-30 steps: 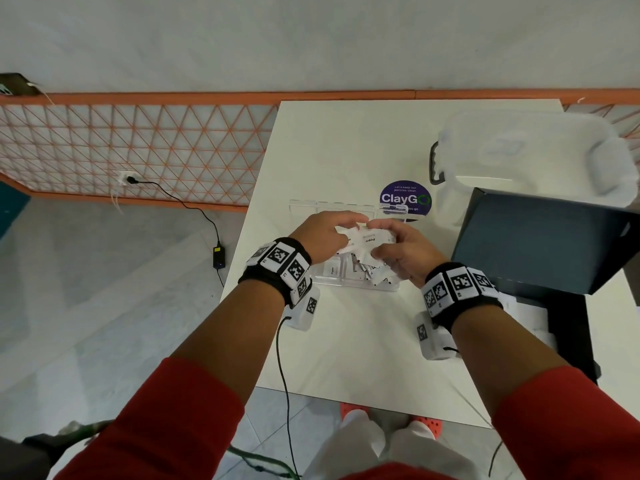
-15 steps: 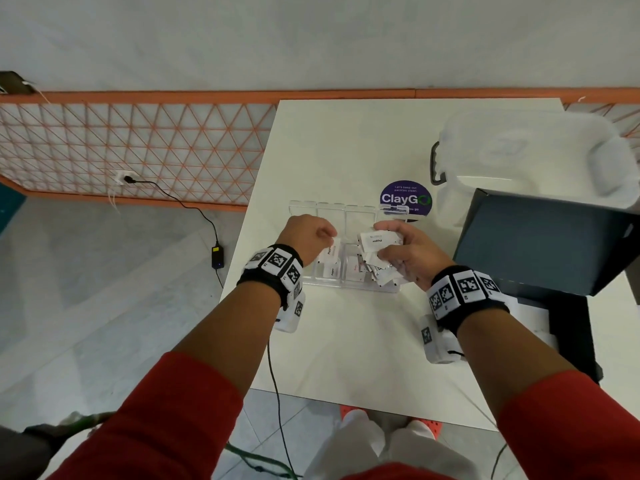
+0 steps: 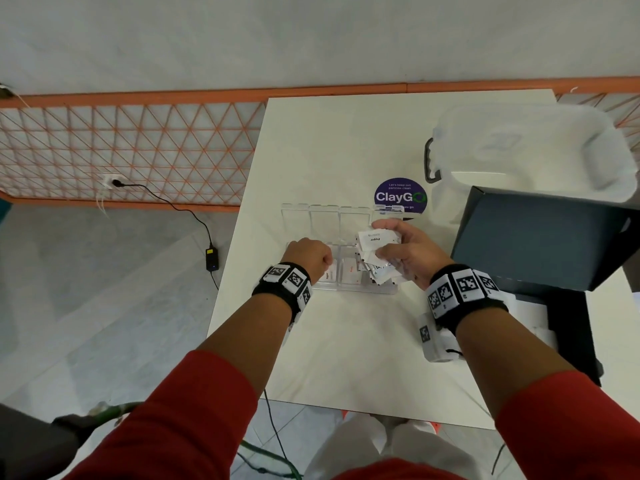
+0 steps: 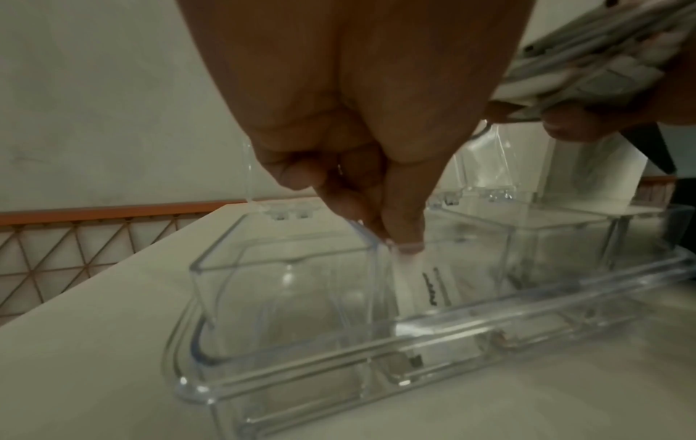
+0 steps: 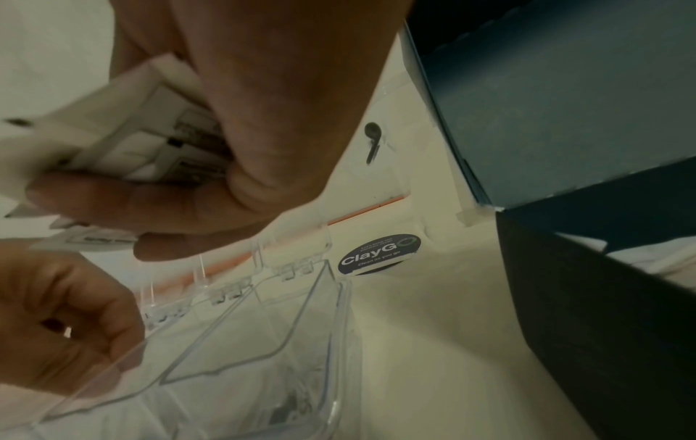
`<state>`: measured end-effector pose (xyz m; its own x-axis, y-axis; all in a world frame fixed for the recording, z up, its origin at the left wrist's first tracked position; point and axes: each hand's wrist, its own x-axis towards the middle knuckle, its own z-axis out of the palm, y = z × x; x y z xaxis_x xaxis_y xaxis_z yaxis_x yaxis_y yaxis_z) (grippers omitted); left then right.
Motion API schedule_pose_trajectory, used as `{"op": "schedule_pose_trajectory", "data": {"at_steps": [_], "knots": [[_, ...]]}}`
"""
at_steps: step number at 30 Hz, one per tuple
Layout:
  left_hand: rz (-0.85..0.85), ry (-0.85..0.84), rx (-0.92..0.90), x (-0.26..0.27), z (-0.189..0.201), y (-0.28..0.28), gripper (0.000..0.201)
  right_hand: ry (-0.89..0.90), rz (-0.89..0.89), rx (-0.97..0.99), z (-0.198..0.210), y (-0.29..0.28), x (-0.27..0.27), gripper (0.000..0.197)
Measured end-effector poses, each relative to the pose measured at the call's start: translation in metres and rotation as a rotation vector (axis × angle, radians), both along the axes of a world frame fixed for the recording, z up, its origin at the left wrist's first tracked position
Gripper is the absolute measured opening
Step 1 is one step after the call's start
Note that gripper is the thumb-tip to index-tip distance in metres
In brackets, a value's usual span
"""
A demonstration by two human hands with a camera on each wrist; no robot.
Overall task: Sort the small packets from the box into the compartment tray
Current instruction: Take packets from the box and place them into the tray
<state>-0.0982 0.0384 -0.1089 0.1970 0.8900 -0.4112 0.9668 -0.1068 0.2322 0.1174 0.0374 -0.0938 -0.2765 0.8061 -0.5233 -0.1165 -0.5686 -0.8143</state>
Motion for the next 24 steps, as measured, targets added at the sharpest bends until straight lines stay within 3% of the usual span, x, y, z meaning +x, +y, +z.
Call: {"op": "schedule_pose_trajectory", "data": {"at_steps": [6,14,16,19,24], "knots": [[-0.041,0.009,0.035,0.003,-0.007,0.002,0.033,-0.012,0.01,0.02,0.002,0.003,-0.003,0.046],[0.106,-0.558,0.312,0.005,0.03,0.001,0.008,-0.079,0.087,0.033,-0.006,0.003,-0.002,0.046],[0.125,-0.635,0.302,0.013,0.044,0.004,0.002,-0.098,0.144,0.043,-0.005,0.002,-0.004,0.047],[0.109,-0.592,0.169,0.026,0.052,0.008,0.025,-0.118,0.211,0.057,-0.003,0.0,-0.008,0.051],[0.142,-0.499,0.12,0.029,0.046,0.006,0.038,-0.112,0.188,0.077,0.0,-0.004,-0.008,0.054]]}}
